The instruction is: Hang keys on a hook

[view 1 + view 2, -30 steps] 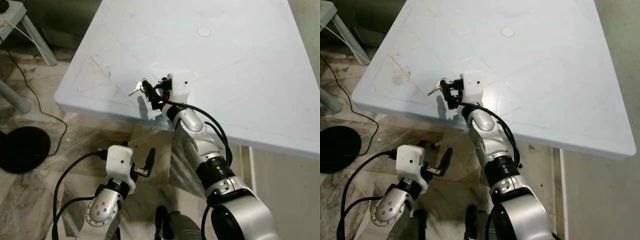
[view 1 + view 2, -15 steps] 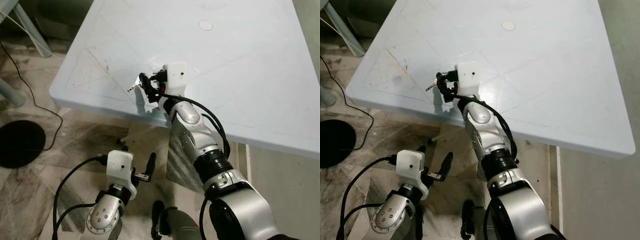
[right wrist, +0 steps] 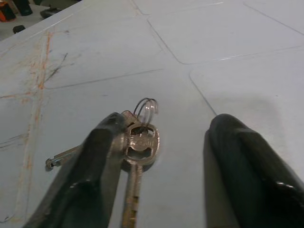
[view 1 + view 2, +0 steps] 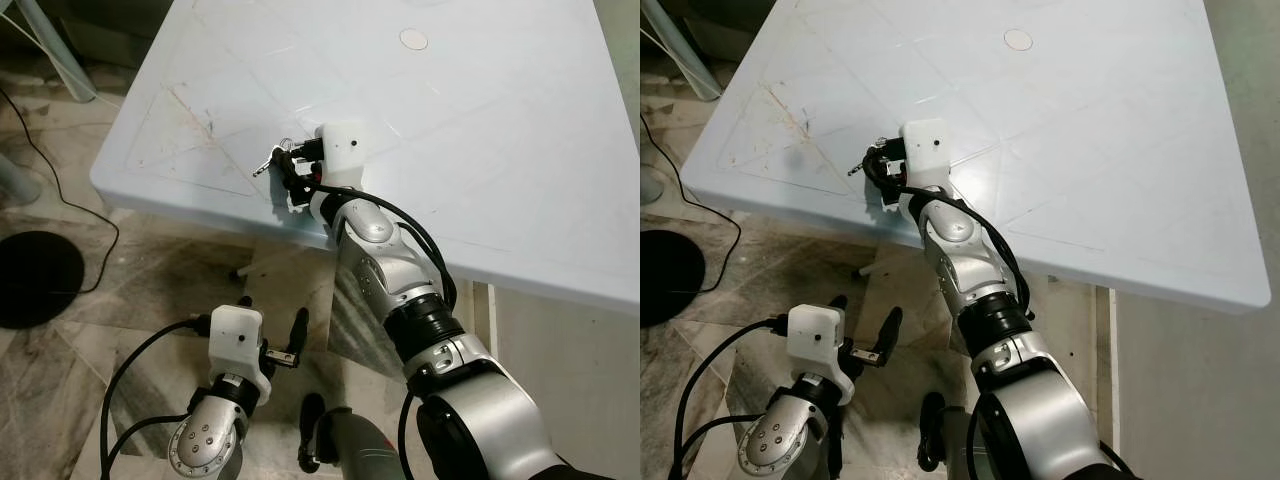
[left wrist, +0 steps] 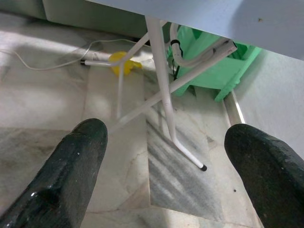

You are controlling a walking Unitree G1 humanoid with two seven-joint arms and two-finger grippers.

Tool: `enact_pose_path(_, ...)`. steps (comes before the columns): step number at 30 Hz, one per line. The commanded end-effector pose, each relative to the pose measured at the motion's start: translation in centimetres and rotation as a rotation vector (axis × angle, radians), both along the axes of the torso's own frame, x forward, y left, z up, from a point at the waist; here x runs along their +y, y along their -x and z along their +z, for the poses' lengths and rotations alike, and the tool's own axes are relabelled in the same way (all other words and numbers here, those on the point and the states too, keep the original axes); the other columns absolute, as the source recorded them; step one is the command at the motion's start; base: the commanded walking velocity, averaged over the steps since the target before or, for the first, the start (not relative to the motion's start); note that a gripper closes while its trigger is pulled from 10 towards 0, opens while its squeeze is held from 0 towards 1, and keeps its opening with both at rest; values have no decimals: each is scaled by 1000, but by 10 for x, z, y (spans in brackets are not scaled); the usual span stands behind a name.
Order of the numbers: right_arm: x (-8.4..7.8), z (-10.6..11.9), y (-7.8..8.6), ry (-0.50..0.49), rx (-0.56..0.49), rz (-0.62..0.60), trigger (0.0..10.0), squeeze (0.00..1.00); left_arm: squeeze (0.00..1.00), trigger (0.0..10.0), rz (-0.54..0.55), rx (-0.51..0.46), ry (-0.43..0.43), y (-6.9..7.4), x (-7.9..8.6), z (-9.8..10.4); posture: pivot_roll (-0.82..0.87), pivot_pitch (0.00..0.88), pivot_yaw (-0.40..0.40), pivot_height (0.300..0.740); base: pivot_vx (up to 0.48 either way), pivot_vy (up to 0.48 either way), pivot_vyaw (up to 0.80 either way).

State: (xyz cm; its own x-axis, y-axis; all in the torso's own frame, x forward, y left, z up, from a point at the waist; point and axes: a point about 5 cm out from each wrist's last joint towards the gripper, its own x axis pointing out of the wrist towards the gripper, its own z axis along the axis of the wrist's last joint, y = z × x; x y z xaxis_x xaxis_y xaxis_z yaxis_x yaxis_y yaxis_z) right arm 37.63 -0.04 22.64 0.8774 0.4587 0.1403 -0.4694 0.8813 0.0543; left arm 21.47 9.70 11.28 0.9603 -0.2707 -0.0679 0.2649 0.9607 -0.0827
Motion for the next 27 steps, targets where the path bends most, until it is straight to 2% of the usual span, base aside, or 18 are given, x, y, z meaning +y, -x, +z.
enact_pose_path(1,55,12,24,-83,16,140,0,0,0,10000,-1,27,4,6,-4,-3,154,404,-170,740,0,0,0)
enact_pose_path(7,57,15,25,-102,16,150,0,0,0,10000,5,27,4,5,-3,-3,158,402,-173,740,0,0,0)
enact_pose_path(8,57,16,25,-107,14,152,1020,0,0,10000,6,28,4,5,-3,-3,158,402,-173,740,0,0,0)
enact_pose_path(9,57,16,25,-110,13,154,1020,0,0,10000,7,28,4,5,-3,-3,158,402,-173,740,0,0,0)
enact_pose_path(10,58,18,26,-123,10,163,7255,0,0,10000,6,28,5,5,-3,-3,158,401,-173,740,0,0,0)
enact_pose_path(11,58,18,26,-126,10,166,5333,0,0,10000,6,28,4,5,-3,-3,157,401,-173,740,0,0,0)
enact_pose_path(12,59,19,26,-127,9,169,5569,0,0,10000,7,28,3,6,-4,-3,157,401,-173,740,0,0,0)
enact_pose_path(13,59,19,26,-128,11,169,7059,0,0,10000,7,28,4,5,-4,-3,157,400,-173,740,0,0,0)
enact_pose_path(14,59,19,26,-128,11,168,7059,0,0,10000,7,29,5,5,-4,-3,157,400,-173,740,0,0,0)
enact_pose_path(15,59,20,27,-132,5,171,8000,0,0,10000,7,29,4,5,-4,-3,158,399,-173,740,0,0,0)
enact_pose_path(17,59,20,27,-138,5,173,7373,0,0,10000,7,28,4,5,-4,-3,158,400,-173,740,0,0,0)
enact_pose_path(18,59,21,27,-140,3,174,2314,0,0,10000,7,28,4,5,-4,-3,158,400,-173,740,0,0,0)
enact_pose_path(19,59,21,27,-141,2,174,2314,0,0,10000,7,29,4,5,-4,-3,157,398,-174,740,0,0,0)
enact_pose_path(20,59,22,27,-144,0,179,902,0,0,10000,8,29,4,5,-4,-3,158,399,-174,740,0,0,0)
enact_pose_path(21,60,22,27,-144,-2,180,0,0,0,10000,9,29,5,5,-4,-3,159,397,-174,740,0,0,0)
enact_pose_path(27,61,24,28,-149,-4,184,0,0,0,10000,13,27,4,5,-4,-4,162,396,-176,740,0,0,0)
